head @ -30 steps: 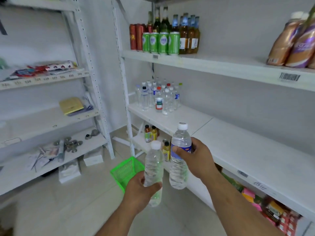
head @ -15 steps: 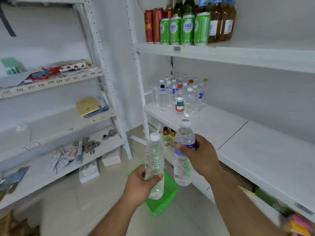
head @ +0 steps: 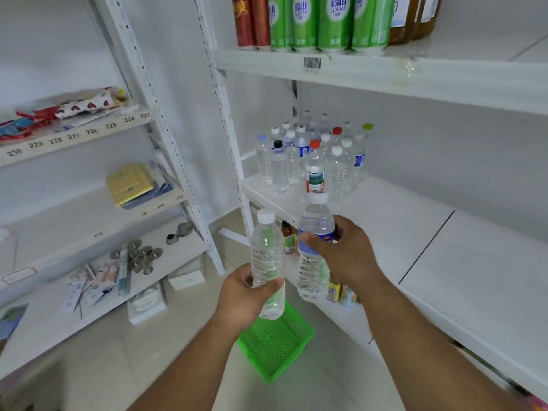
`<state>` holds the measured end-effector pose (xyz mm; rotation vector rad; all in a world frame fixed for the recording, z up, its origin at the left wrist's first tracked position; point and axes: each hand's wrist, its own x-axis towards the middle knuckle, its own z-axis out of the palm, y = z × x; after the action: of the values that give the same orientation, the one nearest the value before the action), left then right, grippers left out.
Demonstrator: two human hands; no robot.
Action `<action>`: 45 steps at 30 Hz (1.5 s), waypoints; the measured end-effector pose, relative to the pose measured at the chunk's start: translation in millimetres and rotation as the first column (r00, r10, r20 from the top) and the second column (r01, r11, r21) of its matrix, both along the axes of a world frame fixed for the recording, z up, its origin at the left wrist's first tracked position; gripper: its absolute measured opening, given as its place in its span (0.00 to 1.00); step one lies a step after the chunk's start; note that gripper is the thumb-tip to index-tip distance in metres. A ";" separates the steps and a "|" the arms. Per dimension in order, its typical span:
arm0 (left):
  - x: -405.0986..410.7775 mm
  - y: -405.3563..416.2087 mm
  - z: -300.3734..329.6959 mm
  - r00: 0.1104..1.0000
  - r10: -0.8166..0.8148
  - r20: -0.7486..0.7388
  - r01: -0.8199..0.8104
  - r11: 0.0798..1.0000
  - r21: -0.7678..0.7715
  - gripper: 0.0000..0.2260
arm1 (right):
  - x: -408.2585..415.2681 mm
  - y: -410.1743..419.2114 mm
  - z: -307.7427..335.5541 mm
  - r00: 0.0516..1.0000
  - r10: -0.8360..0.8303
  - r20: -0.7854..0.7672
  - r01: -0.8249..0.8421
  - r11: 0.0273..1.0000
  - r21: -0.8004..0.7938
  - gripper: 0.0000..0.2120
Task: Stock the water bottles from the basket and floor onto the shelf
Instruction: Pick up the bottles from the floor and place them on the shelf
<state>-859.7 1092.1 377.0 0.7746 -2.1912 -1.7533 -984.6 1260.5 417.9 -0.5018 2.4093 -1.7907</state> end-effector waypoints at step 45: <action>-350.2 -144.2 -40.6 0.861 -0.508 0.019 0.508 0.861 0.017 0.16 | -189.5 -126.0 -38.6 0.808 -0.584 0.073 0.583 0.811 0.037 0.17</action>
<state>-1209.9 947.9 336.4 0.2128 -2.5714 -1.9838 -1174.1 1134.5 379.3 0.3706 2.7021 -1.9343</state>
